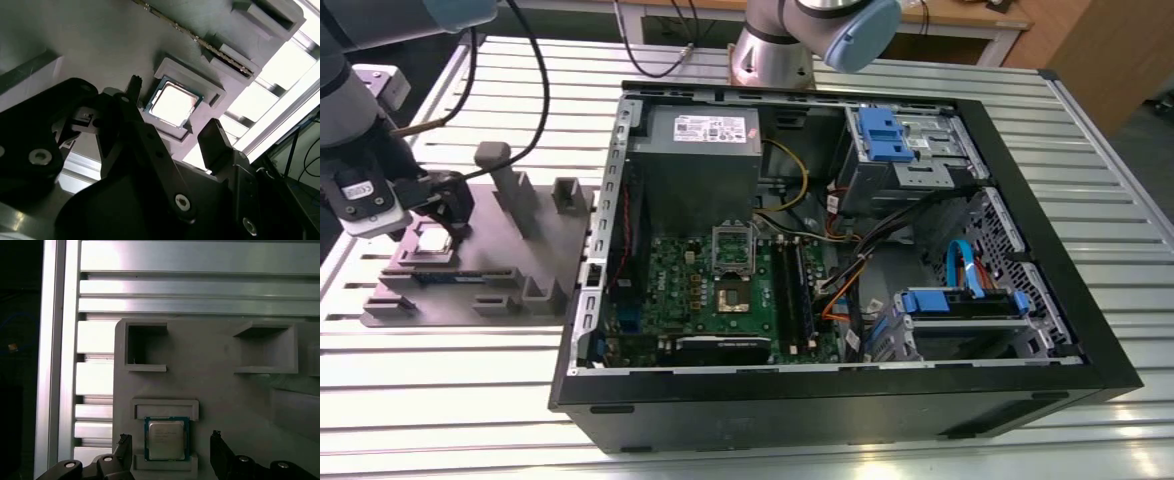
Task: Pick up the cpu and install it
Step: 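Pick up the cpu and move it towards the insertion slot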
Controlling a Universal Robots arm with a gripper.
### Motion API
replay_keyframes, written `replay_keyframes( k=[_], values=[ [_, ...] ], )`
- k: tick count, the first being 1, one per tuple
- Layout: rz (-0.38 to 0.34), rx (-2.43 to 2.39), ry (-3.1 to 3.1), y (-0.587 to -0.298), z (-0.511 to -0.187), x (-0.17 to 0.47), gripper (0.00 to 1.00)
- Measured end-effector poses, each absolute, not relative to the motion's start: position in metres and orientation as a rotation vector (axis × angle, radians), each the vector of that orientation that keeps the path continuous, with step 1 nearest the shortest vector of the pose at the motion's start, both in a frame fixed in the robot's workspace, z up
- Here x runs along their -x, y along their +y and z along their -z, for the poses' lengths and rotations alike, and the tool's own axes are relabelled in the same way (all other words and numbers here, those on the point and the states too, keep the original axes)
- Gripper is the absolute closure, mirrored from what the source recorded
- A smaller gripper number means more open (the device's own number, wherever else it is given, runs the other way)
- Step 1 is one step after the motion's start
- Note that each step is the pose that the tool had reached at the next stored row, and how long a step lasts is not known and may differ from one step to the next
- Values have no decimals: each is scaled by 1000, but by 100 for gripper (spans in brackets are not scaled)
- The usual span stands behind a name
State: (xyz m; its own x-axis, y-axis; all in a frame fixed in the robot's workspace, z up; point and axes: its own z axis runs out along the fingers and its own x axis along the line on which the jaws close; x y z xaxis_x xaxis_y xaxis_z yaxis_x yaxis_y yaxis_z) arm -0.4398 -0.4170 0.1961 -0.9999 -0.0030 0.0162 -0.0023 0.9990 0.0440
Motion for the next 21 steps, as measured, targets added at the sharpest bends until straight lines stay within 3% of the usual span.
replay_keyframes(
  k=[14,17,18,21],
  values=[
    [69,-4,-3124,-414,-181,440,28],
    [69,-4,-3125,-414,-181,440,36],
    [69,-4,-3125,-414,-181,440,42],
    [69,-4,-3125,-414,-181,440,42]
  ],
)
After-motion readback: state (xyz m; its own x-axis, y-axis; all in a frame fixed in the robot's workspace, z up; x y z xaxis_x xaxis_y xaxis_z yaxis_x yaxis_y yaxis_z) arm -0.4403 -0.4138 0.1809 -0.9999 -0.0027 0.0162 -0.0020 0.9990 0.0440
